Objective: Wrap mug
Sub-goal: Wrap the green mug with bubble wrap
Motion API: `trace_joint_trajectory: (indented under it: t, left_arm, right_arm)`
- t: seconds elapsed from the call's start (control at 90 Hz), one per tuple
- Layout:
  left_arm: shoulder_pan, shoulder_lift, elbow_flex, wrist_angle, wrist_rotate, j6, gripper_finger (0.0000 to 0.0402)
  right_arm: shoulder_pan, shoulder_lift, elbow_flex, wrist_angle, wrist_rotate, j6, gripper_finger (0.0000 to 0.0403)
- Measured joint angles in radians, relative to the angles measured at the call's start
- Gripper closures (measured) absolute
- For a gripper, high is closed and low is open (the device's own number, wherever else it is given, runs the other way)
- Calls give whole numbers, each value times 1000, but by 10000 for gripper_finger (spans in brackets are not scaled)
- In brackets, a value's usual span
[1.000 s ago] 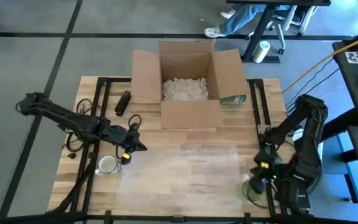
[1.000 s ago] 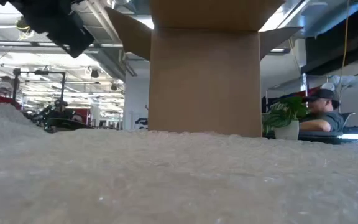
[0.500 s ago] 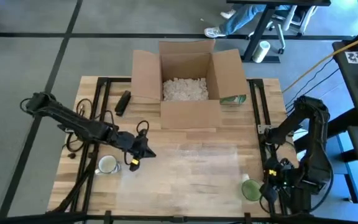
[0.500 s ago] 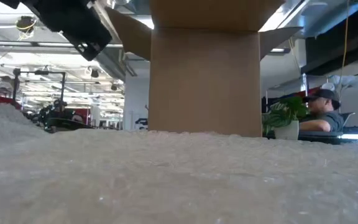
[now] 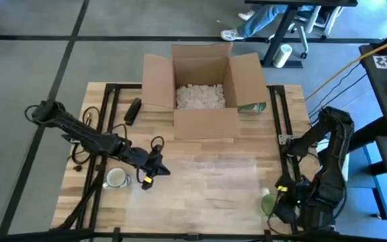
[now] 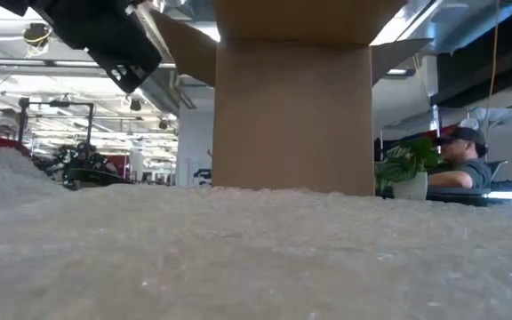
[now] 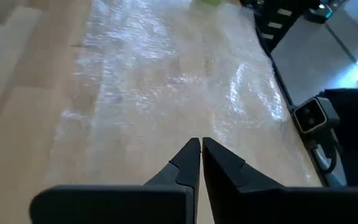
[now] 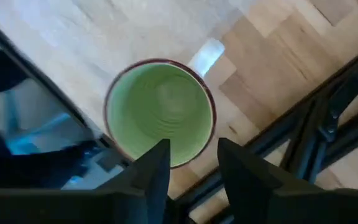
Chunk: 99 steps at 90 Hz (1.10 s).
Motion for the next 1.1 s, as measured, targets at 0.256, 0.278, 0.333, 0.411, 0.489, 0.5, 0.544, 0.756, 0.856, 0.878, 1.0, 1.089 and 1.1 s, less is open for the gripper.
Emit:
trace_joint_trajectory:
  t: [0.256, 0.278, 0.333, 0.411, 0.489, 0.5, 0.544, 0.756, 0.856, 0.878, 1.0, 1.089, 1.1]
  left_arm:
    - [-69, 78, 0, 122, -63, -51, 402]
    - [-76, 82, 0, 127, -72, -56, 402]
    - [-91, 91, 0, 129, -91, -79, 402]
    - [-110, 98, 0, 127, -116, -106, 402]
    - [-130, 101, 0, 130, -139, -132, 402]
    - [-134, 101, 0, 130, -142, -133, 402]
    - [-146, 101, 0, 130, -153, -143, 402]
    - [-205, 101, 0, 129, -216, -192, 402]
    - [-228, 101, 0, 129, -232, -209, 402]
    - [-230, 101, 0, 129, -237, -212, 402]
    - [-245, 101, 0, 129, -267, -214, 402]
    - [-245, 101, 0, 129, -270, -214, 402]
    - [-245, 101, 0, 129, -270, -214, 402]
  right_arm:
    - [-9, 89, 0, 18, -12, -57, 281]
    - [-9, 95, 0, 20, -12, -59, 281]
    - [-9, 111, 0, 23, -13, -67, 282]
    - [-8, 124, 0, 21, -6, -81, 283]
    - [-8, 124, -12, 24, 10, -84, 292]
    - [-8, 124, -16, 25, 10, -84, 293]
    - [-8, 127, -29, 27, 8, -85, 301]
    - [6, 126, -74, 76, 24, -84, 333]
    - [6, 126, -75, 91, 39, -84, 342]
    - [6, 126, -75, 91, 40, -85, 344]
    - [5, 126, -75, 89, 41, -89, 353]
    - [5, 126, -75, 86, 41, -89, 364]
    - [5, 126, -76, 86, 41, -89, 365]
